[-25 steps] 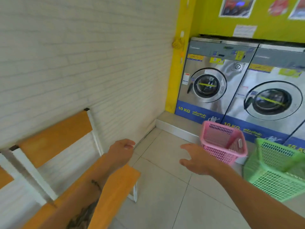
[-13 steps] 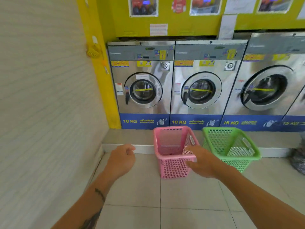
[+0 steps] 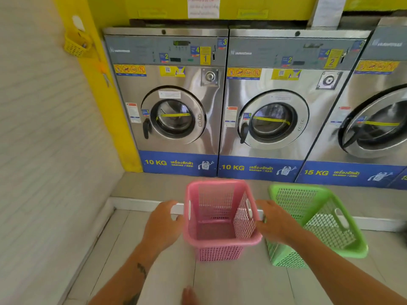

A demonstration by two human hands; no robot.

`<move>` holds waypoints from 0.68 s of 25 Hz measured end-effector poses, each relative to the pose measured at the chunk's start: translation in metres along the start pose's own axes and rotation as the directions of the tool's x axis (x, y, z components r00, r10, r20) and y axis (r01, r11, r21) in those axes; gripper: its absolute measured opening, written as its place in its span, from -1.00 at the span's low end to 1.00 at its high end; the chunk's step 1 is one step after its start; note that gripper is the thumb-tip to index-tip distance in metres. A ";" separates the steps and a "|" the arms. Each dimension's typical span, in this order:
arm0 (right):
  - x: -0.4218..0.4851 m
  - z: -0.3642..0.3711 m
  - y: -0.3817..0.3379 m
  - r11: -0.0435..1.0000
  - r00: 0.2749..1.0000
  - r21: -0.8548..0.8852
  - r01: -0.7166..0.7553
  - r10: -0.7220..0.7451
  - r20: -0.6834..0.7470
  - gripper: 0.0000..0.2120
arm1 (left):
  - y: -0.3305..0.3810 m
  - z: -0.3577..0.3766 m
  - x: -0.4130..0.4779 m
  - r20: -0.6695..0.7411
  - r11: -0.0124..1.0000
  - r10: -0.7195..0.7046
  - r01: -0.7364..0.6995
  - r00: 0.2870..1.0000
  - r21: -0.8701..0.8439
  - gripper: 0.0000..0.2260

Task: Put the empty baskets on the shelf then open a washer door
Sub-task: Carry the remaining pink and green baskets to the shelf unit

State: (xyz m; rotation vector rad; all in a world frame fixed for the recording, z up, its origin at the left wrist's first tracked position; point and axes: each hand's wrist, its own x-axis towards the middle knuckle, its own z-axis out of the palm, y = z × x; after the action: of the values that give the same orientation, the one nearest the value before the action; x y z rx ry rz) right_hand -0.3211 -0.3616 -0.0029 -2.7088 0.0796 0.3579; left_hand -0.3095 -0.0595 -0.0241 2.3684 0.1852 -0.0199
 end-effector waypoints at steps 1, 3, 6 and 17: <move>0.027 0.003 0.008 1.000 1.000 -0.012 -0.015 0.015 0.011 -0.46 | -0.004 0.014 0.026 0.015 1.000 0.004 -0.004 1.000 0.022 -0.52; 0.071 0.008 0.017 0.998 0.998 -0.038 -0.051 0.052 0.041 -0.46 | -0.015 0.041 0.073 0.065 0.998 0.019 -0.023 0.998 0.064 -0.46; 0.143 0.014 0.029 0.991 0.986 -0.082 -0.101 0.111 0.121 -0.48 | -0.029 0.083 0.146 0.197 0.979 -0.008 -0.032 0.980 0.199 -0.41; 0.364 0.178 0.143 0.963 0.960 -0.063 -0.263 0.267 0.080 -0.29 | -0.150 0.269 0.311 0.297 0.815 0.050 -0.211 0.954 0.540 -0.38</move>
State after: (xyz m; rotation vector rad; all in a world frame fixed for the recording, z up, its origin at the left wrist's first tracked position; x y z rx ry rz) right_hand -0.0274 -0.4228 -0.3105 -2.7324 0.4168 0.5637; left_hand -0.0126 -0.0993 -0.3432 2.9353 -0.1457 -0.3817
